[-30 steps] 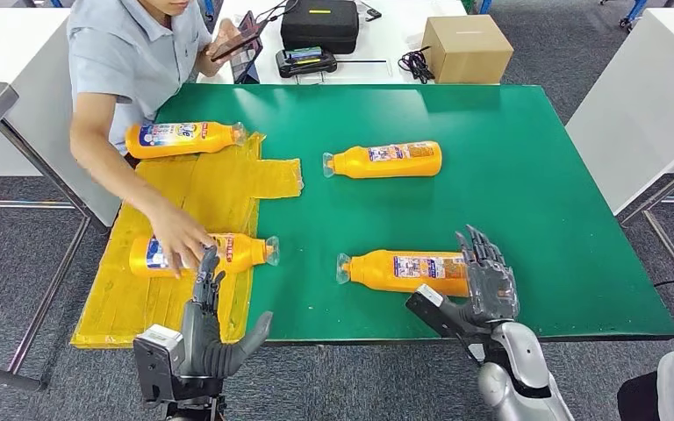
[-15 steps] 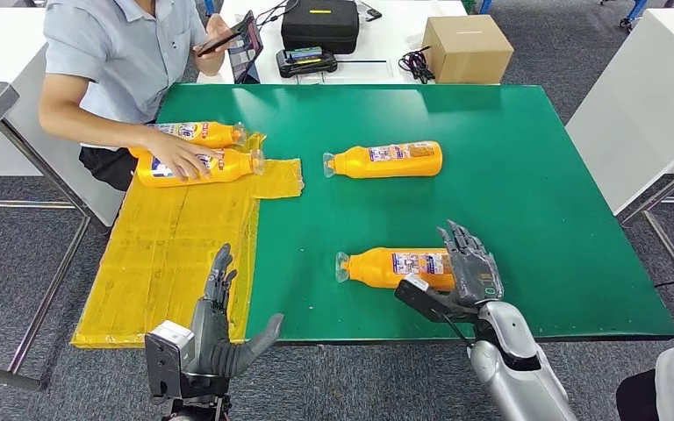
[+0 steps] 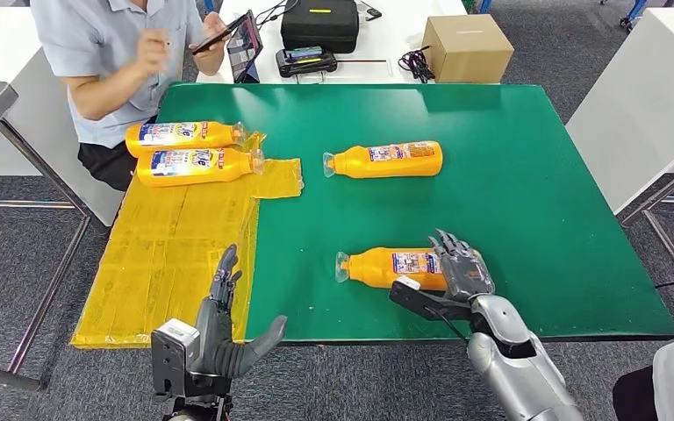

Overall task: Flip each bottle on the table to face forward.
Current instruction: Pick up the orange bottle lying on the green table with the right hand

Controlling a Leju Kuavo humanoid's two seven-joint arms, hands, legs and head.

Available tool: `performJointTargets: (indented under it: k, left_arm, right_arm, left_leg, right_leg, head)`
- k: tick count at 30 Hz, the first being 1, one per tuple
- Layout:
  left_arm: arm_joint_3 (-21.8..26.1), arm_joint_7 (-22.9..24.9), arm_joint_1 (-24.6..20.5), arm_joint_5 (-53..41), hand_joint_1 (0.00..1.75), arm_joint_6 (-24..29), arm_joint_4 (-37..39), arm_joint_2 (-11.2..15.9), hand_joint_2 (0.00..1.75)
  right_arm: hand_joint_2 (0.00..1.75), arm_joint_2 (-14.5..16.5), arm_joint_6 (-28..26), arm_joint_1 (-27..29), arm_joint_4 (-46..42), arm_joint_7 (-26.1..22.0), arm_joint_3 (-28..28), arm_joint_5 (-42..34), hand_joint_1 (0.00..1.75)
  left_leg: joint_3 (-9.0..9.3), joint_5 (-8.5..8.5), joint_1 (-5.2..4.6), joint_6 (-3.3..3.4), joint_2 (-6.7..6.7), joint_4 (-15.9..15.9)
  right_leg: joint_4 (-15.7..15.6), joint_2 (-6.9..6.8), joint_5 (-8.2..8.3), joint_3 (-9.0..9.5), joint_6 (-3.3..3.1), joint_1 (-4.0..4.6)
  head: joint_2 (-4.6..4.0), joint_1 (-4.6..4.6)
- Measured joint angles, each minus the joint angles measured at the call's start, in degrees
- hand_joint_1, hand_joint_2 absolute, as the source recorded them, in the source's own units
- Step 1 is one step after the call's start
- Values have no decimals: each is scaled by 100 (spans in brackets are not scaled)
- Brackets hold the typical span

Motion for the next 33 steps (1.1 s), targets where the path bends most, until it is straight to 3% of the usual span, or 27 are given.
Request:
performJointTargets:
  k: [9, 13, 21, 33]
  left_arm:
    - [-2, 36, 0, 21, 0, -90, 10, 9, 175]
    - [-4, 34, -3, 25, 0, -97, 14, 17, 175]
    - [-5, -28, -70, 102, 0, -154, 91, 38, 175]
    - [-28, -209, -200, 80, 0, -168, 230, 44, 175]
  right_arm:
    - [175, -237, 530, -537, 265, 244, 441, -112, 0]
    - [175, -379, 930, -795, 445, 318, 648, -299, 174]
    - [175, -695, 1388, -1181, 736, 111, 975, -778, 175]
    - [175, -889, 1251, -1183, 827, -389, 1077, -1993, 175]
  left_leg:
    - [1, 1, 0, 0, 0, 1]
    - [1, 1, -1, 0, -1, 2]
    - [2, 1, -2, 1, -2, 2]
    - [4, 0, -1, 0, 0, 3]
  right_leg:
    - [0, 0, 1, 1, 1, 0]
    - [0, 0, 1, 0, 1, 0]
    - [0, -2, 1, 2, 1, -1]
    - [0, -1, 1, 2, 1, 0]
  head:
    - [0, 0]
    - [0, 1]
    - [0, 1]
    - [0, 0]
